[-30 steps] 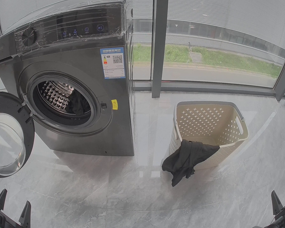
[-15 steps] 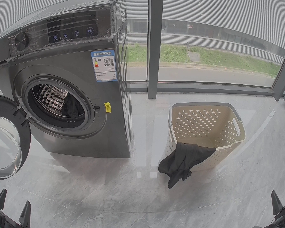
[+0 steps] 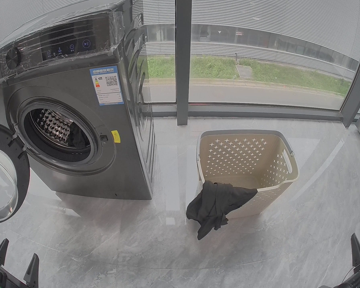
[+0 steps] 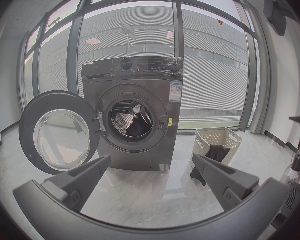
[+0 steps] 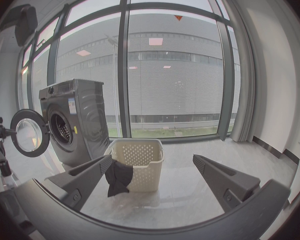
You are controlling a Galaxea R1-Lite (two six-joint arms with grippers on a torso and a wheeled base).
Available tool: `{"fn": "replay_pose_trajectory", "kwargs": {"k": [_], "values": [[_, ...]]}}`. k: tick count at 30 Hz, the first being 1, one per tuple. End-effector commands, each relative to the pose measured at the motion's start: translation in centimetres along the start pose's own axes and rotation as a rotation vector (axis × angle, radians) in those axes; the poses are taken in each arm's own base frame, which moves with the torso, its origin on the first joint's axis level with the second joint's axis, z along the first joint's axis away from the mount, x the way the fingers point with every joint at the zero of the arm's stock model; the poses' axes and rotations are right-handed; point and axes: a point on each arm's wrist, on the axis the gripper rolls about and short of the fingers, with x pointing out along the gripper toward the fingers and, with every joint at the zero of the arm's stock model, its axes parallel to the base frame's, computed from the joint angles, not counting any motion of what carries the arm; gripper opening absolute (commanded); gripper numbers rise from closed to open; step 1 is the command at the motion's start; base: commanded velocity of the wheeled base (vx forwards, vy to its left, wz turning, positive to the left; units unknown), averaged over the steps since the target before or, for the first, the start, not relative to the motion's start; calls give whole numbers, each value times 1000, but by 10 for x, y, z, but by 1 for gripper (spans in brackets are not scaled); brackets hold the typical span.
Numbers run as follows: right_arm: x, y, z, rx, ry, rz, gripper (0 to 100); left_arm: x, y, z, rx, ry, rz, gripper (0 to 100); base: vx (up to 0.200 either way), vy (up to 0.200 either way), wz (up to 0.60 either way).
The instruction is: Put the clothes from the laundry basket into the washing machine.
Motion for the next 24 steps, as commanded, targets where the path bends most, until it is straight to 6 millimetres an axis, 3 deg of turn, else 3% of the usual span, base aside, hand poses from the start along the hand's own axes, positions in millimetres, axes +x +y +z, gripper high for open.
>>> {"fn": "replay_pose_trajectory", "kwargs": {"k": [1,4,6,10,17,24], "values": [[-20,-1,93,13,-174,36,100,0,0,-4,5,1,-3,100,0,0,0],[-9,0,83,12,14,161,100,0,0,-4,5,1,-3,100,0,0,0],[13,3,76,27,177,259,100,0,0,-4,2,1,-3,100,200,0,0],[53,8,72,48,331,291,100,0,0,-4,-1,1,-3,100,200,0,0],[114,21,55,19,508,375,100,0,0,-4,-1,1,-3,100,0,0,0],[148,45,34,6,673,493,100,0,0,-4,-1,1,-3,100,0,0,0]]}}
